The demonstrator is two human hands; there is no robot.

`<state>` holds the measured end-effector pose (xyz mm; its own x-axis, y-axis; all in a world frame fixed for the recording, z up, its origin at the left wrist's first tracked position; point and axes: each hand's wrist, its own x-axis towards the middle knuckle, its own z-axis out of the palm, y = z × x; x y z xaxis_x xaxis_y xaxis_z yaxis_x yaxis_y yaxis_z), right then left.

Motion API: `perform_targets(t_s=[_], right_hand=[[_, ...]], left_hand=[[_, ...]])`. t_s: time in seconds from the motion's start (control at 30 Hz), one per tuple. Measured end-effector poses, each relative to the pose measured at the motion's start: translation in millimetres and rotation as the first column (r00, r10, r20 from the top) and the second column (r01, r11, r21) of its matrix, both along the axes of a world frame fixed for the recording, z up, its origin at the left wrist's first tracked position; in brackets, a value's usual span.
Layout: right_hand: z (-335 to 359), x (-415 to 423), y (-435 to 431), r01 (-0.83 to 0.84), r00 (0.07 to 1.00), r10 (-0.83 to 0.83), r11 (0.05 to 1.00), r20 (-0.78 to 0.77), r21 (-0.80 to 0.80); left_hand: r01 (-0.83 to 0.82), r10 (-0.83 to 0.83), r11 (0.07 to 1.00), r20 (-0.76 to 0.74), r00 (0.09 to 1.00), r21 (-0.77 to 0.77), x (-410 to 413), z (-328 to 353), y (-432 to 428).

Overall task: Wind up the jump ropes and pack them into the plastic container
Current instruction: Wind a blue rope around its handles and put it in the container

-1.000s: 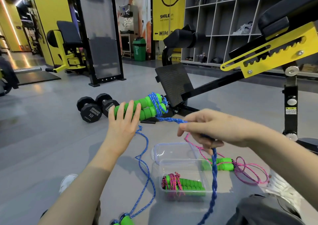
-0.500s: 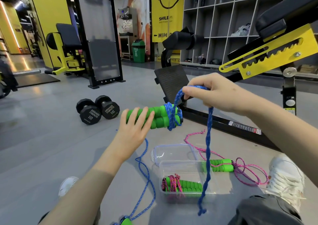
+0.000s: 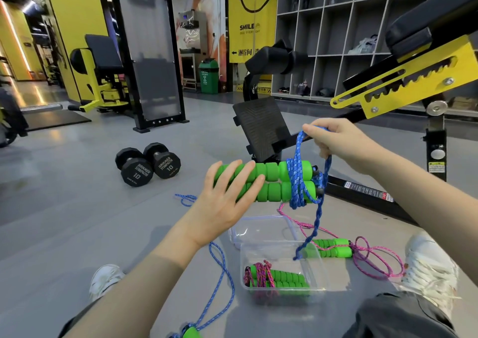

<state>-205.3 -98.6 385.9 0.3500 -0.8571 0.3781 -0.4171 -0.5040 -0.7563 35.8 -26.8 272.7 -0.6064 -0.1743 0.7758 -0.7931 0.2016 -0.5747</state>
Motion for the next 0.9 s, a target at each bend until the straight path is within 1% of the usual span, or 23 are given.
perform_targets(t_s=[0.13, 0.23, 0.37, 0.43, 0.5, 0.7, 0.9], right_hand=[[-25, 0, -2, -0.115, 0.984, 0.079, 0.964, 0.159, 0.238], [-47, 4, 4, -0.268, 0.925, 0.119, 0.878, 0.361, 0.397], [-77, 15, 19, -0.387, 0.867, 0.137, 0.792, 0.480, 0.472], [-88, 20, 25, -0.414, 0.831, 0.092, 0.761, 0.549, 0.499], [-92, 25, 32, -0.391, 0.837, 0.053, 0.755, 0.545, 0.526], [-90, 29, 57, -0.370, 0.892, 0.095, 0.714, 0.441, 0.595], [-80, 31, 71, -0.322, 0.924, 0.133, 0.777, 0.359, 0.541]], left_hand=[[0.023, -0.024, 0.999, -0.017, 1.000, -0.030, -4, 2, 0], [0.035, -0.037, 0.998, -0.037, 0.999, -0.056, -8, 5, 0], [0.011, -0.015, 0.997, -0.050, 0.999, -0.077, -2, 7, -3], [-0.003, -0.002, 0.996, -0.049, 0.999, -0.085, 1, 4, -6], [-0.019, 0.015, 0.996, -0.046, 0.999, -0.089, 4, 1, -9], [-0.141, 0.132, 0.986, -0.096, 0.987, -0.084, 19, -5, -18], [-0.209, 0.201, 0.977, -0.136, 0.970, -0.047, 26, -6, -19]])
